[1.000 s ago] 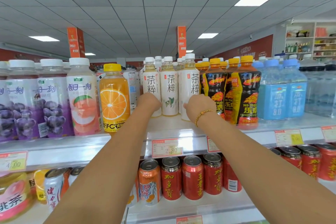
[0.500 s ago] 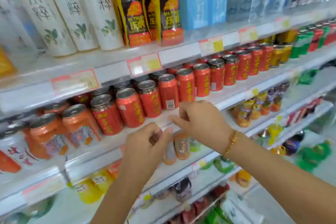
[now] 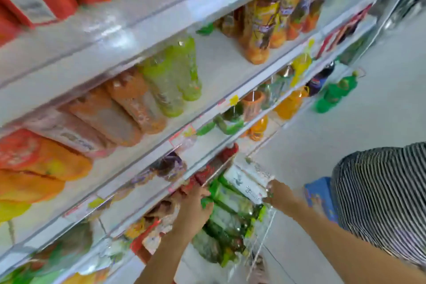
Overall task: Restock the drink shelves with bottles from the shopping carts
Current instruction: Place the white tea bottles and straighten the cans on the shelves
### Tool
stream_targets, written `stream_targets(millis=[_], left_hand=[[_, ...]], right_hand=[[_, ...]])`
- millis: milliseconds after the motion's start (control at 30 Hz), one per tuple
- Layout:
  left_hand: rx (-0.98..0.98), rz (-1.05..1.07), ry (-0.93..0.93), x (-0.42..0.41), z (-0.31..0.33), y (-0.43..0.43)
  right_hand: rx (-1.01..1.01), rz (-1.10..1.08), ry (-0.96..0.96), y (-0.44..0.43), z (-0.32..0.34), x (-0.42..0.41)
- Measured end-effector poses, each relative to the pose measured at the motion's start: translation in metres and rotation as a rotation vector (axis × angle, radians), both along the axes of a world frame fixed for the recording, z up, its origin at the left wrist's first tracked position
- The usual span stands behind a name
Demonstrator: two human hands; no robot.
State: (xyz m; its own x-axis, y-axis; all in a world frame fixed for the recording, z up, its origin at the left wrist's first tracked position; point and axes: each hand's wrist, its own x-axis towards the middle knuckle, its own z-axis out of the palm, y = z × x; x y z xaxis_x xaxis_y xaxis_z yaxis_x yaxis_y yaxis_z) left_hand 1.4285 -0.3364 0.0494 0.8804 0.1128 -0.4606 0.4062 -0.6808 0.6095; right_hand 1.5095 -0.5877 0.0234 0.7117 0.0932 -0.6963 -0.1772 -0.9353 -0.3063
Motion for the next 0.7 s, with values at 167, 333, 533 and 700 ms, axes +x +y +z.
stream_targets(millis=[167, 333, 533, 700], left_hand=[[0.065, -0.153, 0.133, 0.02, -0.068, -0.023], [0.142, -0.278, 0.143, 0.024, -0.12, -0.045], [0.173, -0.245, 0.039, 0.017, -0.14, -0.061], [0.156, -0.168, 0.003, 0.031, -0.123, -0.067]], right_hand=[[0.005, 0.034, 0.004, -0.011, -0.071, 0.001], [-0.023, -0.032, -0.051, -0.019, -0.115, -0.004], [-0.137, 0.107, -0.083, -0.019, -0.136, -0.001], [0.035, 0.104, -0.153, -0.034, -0.121, -0.022]])
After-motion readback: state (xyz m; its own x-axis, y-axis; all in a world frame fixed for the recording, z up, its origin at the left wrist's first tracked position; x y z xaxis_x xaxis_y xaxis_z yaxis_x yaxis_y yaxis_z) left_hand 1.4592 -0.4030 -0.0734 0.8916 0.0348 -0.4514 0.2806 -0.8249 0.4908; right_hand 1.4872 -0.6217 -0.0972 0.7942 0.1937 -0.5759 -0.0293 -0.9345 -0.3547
